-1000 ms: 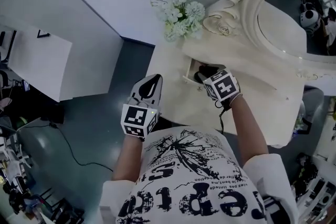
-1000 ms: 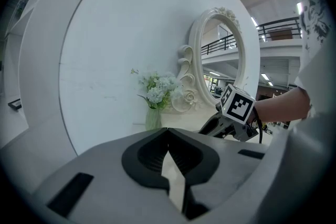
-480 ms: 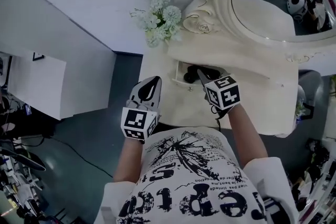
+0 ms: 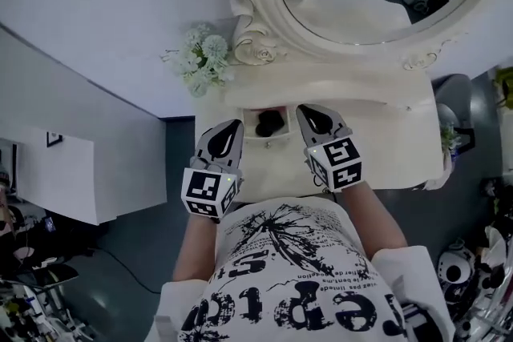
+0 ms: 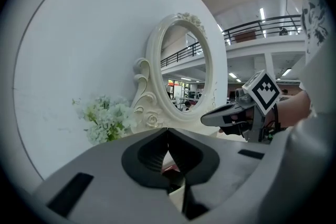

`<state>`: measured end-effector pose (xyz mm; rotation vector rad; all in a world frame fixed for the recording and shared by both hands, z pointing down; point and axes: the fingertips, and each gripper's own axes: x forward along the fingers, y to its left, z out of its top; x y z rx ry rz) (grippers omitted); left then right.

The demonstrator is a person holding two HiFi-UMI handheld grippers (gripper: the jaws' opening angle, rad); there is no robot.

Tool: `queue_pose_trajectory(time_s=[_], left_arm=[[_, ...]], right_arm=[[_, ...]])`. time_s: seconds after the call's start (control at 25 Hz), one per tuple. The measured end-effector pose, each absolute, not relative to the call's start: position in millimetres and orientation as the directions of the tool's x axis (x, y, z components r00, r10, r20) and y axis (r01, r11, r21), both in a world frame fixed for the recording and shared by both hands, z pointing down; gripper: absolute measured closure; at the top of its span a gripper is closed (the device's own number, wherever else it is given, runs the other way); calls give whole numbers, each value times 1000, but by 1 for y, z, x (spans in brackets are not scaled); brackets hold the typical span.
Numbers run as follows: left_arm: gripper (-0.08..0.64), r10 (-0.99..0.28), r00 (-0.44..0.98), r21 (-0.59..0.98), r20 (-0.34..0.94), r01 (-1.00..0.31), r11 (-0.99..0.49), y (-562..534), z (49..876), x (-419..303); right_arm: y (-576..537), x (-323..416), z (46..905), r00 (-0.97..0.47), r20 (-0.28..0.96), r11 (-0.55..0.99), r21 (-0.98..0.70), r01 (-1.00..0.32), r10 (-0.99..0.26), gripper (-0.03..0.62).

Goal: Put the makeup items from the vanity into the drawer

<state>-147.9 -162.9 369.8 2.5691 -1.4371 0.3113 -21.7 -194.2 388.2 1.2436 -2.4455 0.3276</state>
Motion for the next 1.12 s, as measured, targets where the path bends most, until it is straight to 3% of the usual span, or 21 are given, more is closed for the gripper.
queue_pose_trajectory(time_s=[0.4,1.12], left_arm=[[540,-803,560,7,206,-821,-571,-165,336,-130],[540,-831,525,17,186,-847,-531,-153,330,-144]], right_arm=[[-168,18,355,-469,215,471,-46,-881,-856,575],[-158,10,353,-476,207,491,29,-870,-855,575]])
